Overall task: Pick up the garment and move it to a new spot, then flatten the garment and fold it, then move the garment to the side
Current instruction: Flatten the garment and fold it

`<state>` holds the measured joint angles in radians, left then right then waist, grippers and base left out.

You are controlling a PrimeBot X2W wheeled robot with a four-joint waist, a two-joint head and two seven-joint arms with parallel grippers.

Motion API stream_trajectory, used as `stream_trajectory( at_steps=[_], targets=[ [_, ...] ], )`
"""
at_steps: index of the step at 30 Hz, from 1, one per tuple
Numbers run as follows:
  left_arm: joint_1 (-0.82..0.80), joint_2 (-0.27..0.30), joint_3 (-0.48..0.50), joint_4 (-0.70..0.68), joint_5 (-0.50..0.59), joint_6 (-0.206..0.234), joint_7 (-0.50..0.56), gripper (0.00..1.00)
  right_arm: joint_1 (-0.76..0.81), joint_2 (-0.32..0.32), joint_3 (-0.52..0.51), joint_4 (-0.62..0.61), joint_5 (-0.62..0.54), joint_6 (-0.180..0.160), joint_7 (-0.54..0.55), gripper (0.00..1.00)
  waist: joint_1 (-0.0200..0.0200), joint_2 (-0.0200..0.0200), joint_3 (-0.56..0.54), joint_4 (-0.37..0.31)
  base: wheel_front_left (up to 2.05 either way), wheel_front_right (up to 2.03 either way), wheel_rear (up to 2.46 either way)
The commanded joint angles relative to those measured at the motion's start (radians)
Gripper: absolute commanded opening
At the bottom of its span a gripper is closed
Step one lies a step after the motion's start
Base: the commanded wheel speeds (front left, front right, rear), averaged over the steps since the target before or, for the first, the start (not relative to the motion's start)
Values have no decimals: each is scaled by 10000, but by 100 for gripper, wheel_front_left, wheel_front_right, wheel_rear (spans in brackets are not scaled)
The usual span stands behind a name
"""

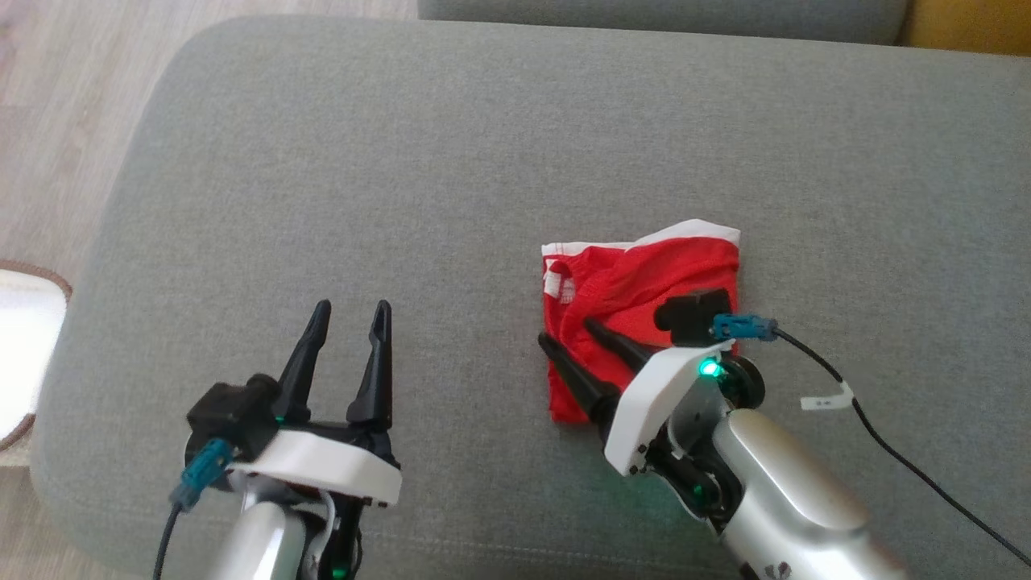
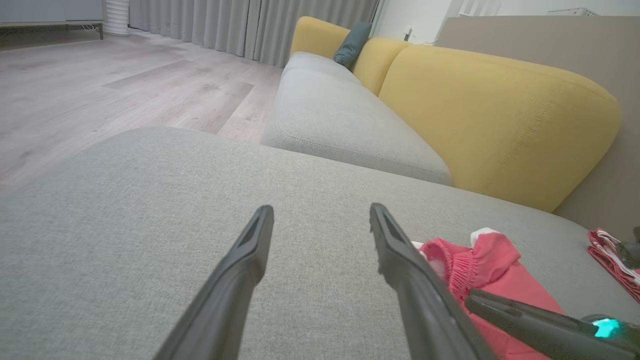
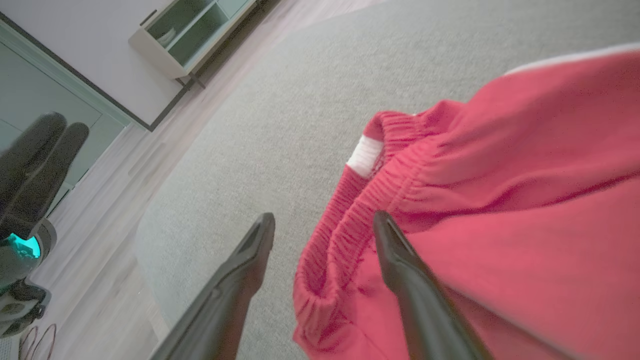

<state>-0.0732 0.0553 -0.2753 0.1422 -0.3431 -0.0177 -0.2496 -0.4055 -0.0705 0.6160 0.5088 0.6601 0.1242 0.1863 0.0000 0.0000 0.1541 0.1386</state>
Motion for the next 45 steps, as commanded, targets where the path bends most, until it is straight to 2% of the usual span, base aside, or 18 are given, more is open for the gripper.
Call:
stream_trajectory(
  at_steps=[1, 7, 15, 19, 27, 33, 45],
  targets=[
    [-429, -26, 387, -276, 128, -28, -122, 100, -392, 201, 152, -299, -25, 65, -249, 100, 0, 0, -37, -52, 0, 0, 0],
    [-382, -32, 354, -287, 166, -54, -122, 100, -231, 202, -451, -527, -880, 65, -1481, 100, 0, 0, -221, -258, 0, 0, 0],
    [-466, -39, 261, -111, 156, 13, -122, 100, 478, 202, -2681, -1302, -2561, 65, -2977, 100, 0, 0, -577, -652, 0, 0, 0],
    [-405, -41, 284, 36, 146, 105, -122, 100, 1056, 202, -3699, -1864, -3307, 65, -3354, 100, 0, 0, -827, -814, 0, 0, 0],
    [44, -44, 341, 227, 65, 296, -122, 100, 2443, 202, -5188, -2754, -3974, 65, -3532, 100, 0, 0, -1263, -991, 0, 0, 0],
    [388, -45, 307, 296, 146, 330, -122, 100, 3171, 202, -5719, -3244, -4204, 65, -3769, 100, 0, 0, -1449, -1005, 0, 0, 0],
    [563, -5, 288, 196, 283, 407, -122, 100, 3657, 202, -5622, -3458, -4289, 65, -3807, 100, 0, 0, -1547, -1008, 0, 0, 0]
  ],
)
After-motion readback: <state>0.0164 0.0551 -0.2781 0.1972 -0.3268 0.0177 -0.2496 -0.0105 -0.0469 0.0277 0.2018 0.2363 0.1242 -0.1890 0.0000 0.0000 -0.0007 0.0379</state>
